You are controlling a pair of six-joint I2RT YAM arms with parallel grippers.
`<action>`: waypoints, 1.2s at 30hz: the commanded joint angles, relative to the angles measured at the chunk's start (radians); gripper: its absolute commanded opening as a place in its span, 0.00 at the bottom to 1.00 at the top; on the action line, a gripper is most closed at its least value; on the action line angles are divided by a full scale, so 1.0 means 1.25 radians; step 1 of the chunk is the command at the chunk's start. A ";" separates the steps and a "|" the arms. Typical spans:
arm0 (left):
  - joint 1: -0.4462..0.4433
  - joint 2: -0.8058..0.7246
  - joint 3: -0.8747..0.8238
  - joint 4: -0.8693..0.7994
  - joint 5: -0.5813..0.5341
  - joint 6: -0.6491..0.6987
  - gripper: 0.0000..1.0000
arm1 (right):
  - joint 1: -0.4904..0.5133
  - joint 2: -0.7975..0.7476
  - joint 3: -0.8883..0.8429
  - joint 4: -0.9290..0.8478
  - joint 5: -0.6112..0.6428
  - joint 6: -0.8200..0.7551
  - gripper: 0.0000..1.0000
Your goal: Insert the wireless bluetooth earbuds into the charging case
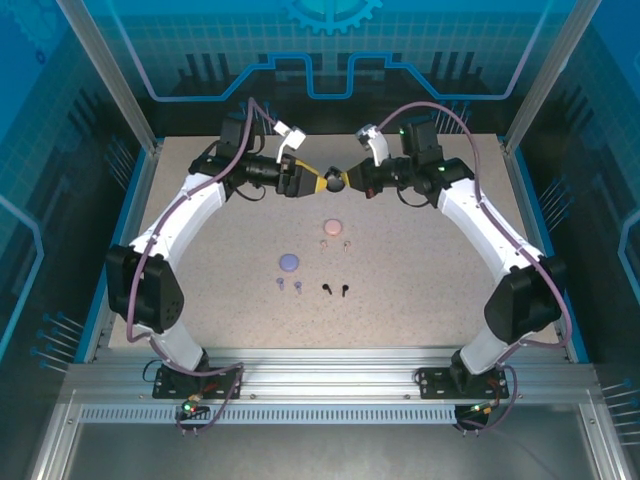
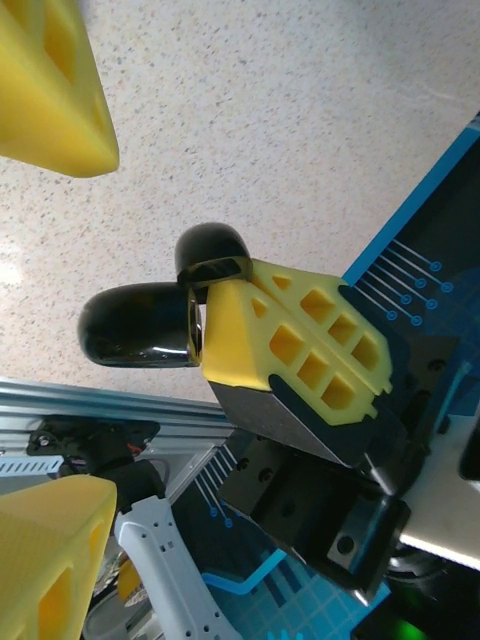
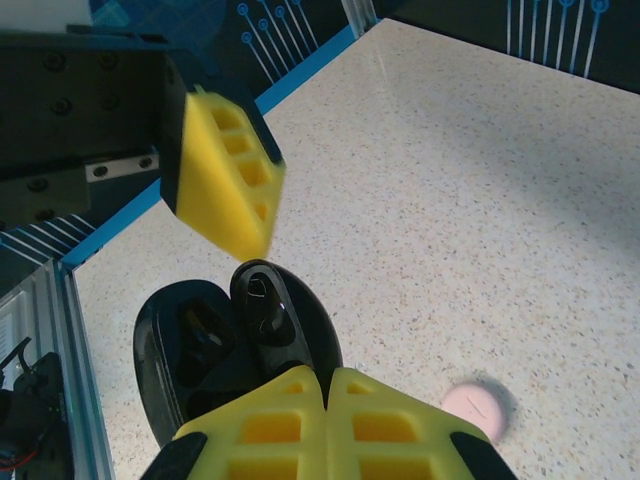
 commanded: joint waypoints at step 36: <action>-0.008 0.042 0.063 -0.118 0.094 0.069 0.30 | 0.054 0.046 0.079 -0.045 -0.020 -0.030 0.00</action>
